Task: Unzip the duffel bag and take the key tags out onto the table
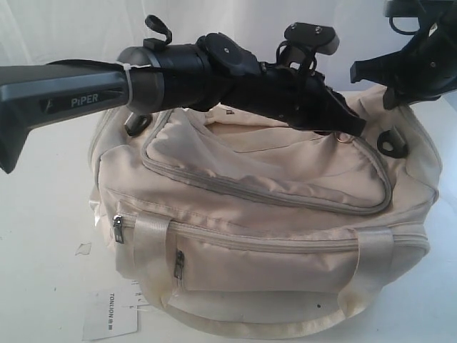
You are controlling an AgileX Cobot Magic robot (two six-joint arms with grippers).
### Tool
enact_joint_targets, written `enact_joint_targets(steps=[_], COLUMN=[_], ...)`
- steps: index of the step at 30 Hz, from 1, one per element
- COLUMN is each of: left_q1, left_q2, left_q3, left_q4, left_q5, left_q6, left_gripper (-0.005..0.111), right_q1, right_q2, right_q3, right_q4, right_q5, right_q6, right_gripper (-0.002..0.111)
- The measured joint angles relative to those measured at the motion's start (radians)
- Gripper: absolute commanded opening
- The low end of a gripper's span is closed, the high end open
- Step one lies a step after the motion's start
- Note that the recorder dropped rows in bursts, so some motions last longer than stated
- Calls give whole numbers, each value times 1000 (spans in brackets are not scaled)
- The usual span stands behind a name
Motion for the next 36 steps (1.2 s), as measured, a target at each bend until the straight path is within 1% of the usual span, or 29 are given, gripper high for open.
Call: enact_joint_targets(steps=[1,2,4,11,18,20,21,25,30,36], left_q1=[0,0,-2,-29,-55,-62,-65,-69,-69,-69], left_q2=[0,2,6,48,73,75,75,75,75,75], left_q3=[0,0,0,0,0,0,0,0,0,0], left_q4=[0,0,0,0,-2,-2,-2,-2,6,41], left_q5=[-7,-12,-27,-115,-168,-188,-202,-246,-249,-237], left_q6=[0,-9,-33,-79,-98,-103,-105,-110,-112,-108], left_gripper=[61,65,69,70,70,68,66,50,34,11], right_q1=[0,0,0,0,0,0,0,0,0,0], right_q2=[0,0,0,0,0,0,0,0,0,0], right_q3=[0,0,0,0,0,0,0,0,0,0], right_q4=[0,0,0,0,0,0,0,0,4,4], right_q5=[0,0,0,0,0,0,0,0,0,0], right_q6=[0,0,0,0,0,0,0,0,0,0], right_gripper=[0,0,0,0,0,0,0,0,0,0])
